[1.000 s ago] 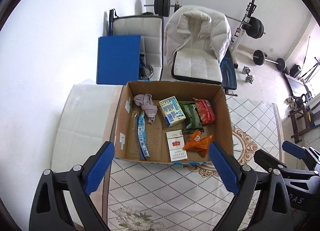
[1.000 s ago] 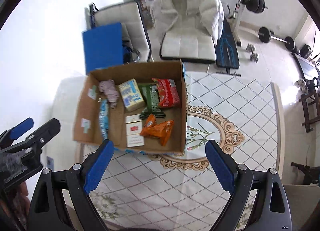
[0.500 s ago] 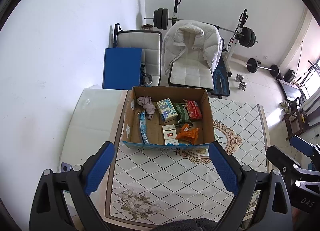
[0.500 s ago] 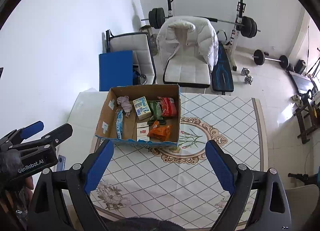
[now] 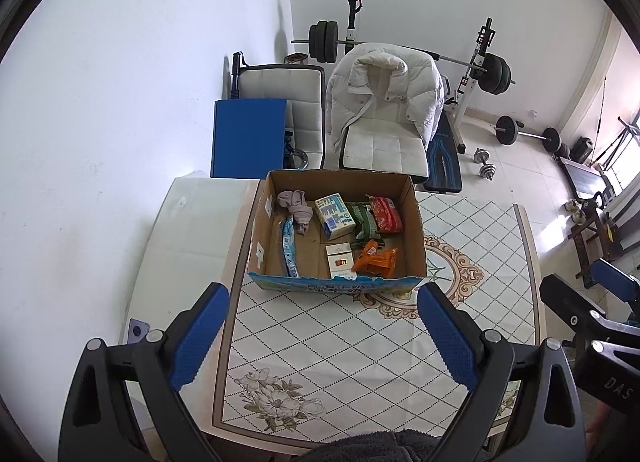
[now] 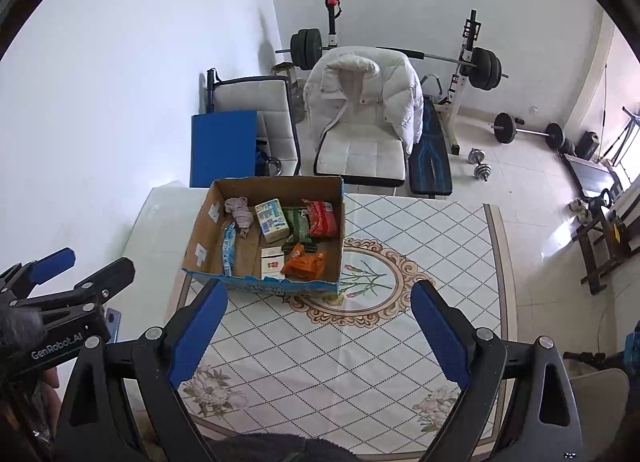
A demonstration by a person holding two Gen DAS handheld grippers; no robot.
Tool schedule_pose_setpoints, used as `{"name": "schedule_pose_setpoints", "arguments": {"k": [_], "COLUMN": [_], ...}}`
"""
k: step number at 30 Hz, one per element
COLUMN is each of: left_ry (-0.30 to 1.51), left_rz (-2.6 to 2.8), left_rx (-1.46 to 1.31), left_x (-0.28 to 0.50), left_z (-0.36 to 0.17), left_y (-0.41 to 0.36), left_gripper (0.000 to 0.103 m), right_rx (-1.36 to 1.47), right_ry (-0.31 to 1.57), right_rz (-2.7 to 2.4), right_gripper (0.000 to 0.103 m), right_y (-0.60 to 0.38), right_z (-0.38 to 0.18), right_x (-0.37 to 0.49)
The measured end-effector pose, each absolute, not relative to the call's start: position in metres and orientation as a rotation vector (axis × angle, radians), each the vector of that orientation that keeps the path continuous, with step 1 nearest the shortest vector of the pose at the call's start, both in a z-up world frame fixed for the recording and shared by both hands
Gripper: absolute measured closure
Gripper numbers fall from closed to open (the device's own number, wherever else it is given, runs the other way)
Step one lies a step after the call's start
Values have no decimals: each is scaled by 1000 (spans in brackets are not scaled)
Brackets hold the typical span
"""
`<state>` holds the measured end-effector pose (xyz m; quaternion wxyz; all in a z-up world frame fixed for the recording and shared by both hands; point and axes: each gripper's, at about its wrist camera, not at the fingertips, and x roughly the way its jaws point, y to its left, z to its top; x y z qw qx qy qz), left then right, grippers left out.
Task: Organize soft objects
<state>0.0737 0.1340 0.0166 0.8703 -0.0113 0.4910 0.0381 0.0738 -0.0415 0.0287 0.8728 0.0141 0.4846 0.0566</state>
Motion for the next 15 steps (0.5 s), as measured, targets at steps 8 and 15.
{"name": "schedule_pose_setpoints", "arguments": {"k": [8, 15], "left_ry": [1012, 1010], "left_rz": [86, 78], "left_rx": [-10, -9], "left_x": [73, 75], "left_z": [16, 16], "left_y": [130, 128], "left_gripper": [6, 6], "right_rx": [22, 28], "right_ry": [1002, 989], "right_rz": [64, 44], "right_gripper": [8, 8], "right_y": [-51, -59], "right_z": [25, 27], "right_x": [73, 73]}}
